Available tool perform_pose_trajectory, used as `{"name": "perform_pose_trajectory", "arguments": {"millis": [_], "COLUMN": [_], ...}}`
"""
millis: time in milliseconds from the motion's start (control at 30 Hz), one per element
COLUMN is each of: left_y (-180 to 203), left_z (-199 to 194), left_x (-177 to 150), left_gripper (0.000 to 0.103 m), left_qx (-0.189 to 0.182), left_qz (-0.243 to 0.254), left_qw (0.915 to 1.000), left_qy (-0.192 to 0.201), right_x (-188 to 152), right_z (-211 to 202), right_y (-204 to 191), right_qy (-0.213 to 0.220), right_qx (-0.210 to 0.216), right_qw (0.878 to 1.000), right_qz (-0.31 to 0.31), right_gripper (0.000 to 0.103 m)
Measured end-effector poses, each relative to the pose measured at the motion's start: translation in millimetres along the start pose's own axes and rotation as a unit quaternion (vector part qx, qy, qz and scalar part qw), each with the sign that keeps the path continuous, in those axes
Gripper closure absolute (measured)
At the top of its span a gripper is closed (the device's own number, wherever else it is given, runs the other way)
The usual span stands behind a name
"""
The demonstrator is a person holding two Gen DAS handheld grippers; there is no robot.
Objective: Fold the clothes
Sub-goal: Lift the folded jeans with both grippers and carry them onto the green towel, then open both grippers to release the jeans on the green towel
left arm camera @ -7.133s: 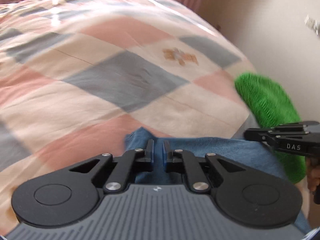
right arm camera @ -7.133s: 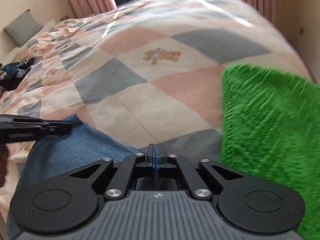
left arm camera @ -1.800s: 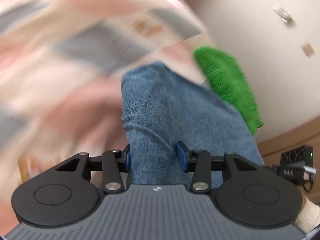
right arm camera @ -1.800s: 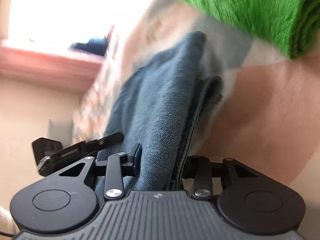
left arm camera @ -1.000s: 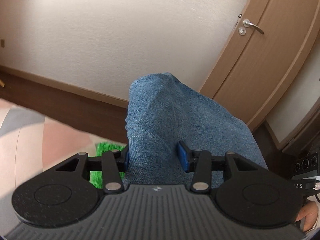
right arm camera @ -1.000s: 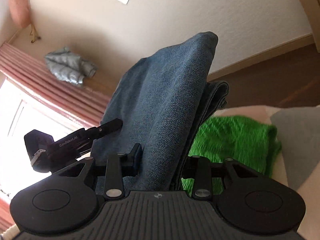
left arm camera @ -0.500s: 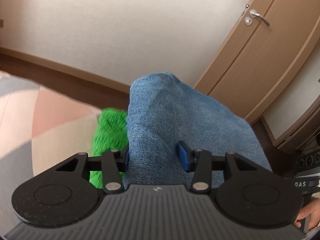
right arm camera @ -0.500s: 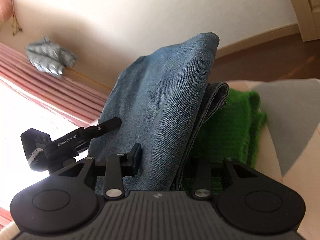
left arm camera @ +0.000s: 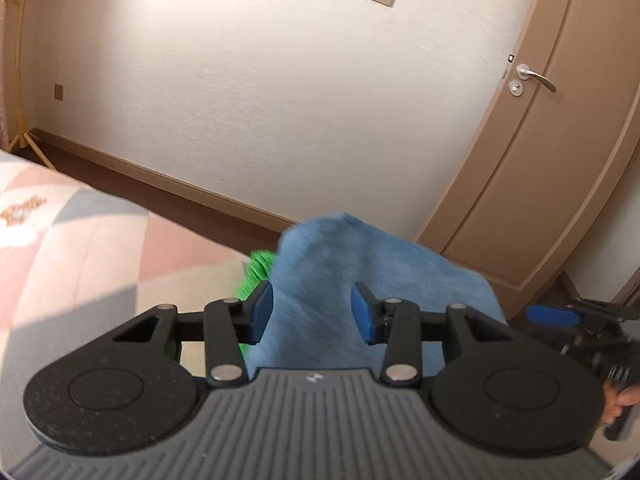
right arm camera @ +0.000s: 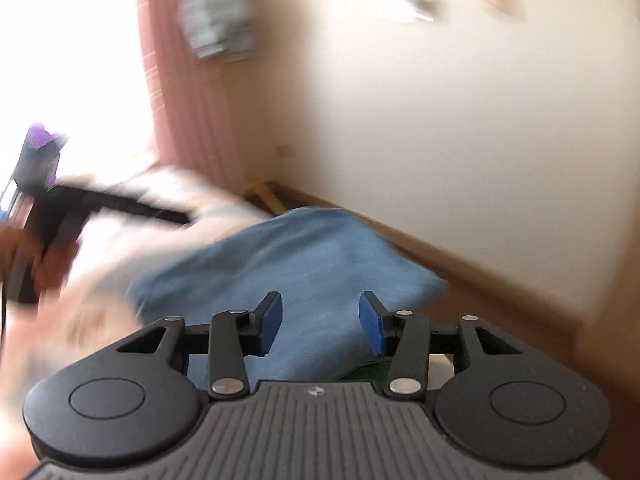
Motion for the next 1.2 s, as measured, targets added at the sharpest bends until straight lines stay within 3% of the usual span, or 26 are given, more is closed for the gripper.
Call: {"name": "perform_pose_trajectory", "arguments": {"millis": [133,267,367,467,600,733,867,1000,1200], "left_y": [15.9,20.6,19.3,24.7,45.6,88.6,131.6,173.3,196.2], "left_z": [5.8,15.0,20.4,16.3,1.8,-6.2,-14.1,-19.4,-0.5], "left_x": [-38.8,-64.3,-69.9,-65.8,-61.8,-70.2,-78.5,-88.2,-122.0], "left_gripper": [0.069,0.075,0.079,0.079,0.075,0.073,0.073,0.073,0.072], "left_qx": [0.029,0.050,0.058,0.075,0.091,0.079,0.067,0.061,0.117], "left_qz": [0.019,0.028,0.027,0.022,0.016,0.012,0.008,0.010,0.070], "left_qw": [0.9992,0.9984,0.9979,0.9969,0.9957,0.9968,0.9977,0.9981,0.9906], "left_qy": [-0.020,-0.005,0.004,0.001,-0.006,-0.002,0.002,0.003,-0.004], "right_x": [-50.7,-73.6,-80.3,-71.6,-35.3,8.5,30.1,20.2,-13.4], "right_z": [3.0,22.5,32.7,30.2,17.3,14.8,37.8,64.6,78.3], "right_y": [-9.7,4.3,16.1,8.4,9.7,31.5,61.3,91.7,109.1], "right_qy": [0.000,0.000,0.002,-0.005,-0.031,0.017,0.033,-0.005,-0.030], "right_qx": [0.049,0.090,0.106,0.096,0.094,0.080,0.053,0.050,0.072], "right_qw": [0.991,0.982,0.982,0.982,0.989,0.996,0.998,0.998,0.996], "right_qz": [-0.124,-0.167,-0.158,-0.161,-0.108,-0.043,-0.031,-0.036,-0.031], "right_gripper": [0.052,0.052,0.053,0.053,0.052,0.052,0.051,0.051,0.048]}}
Point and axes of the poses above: each gripper's, at about its wrist camera, not at the fingertips, and z roughly the way its jaws point, y to its right, x to its top, the point moved 1 cm from there along z, roughly the way its jaws point, and after that the axes turned 7 degrees about z, right-handed, at the moved point
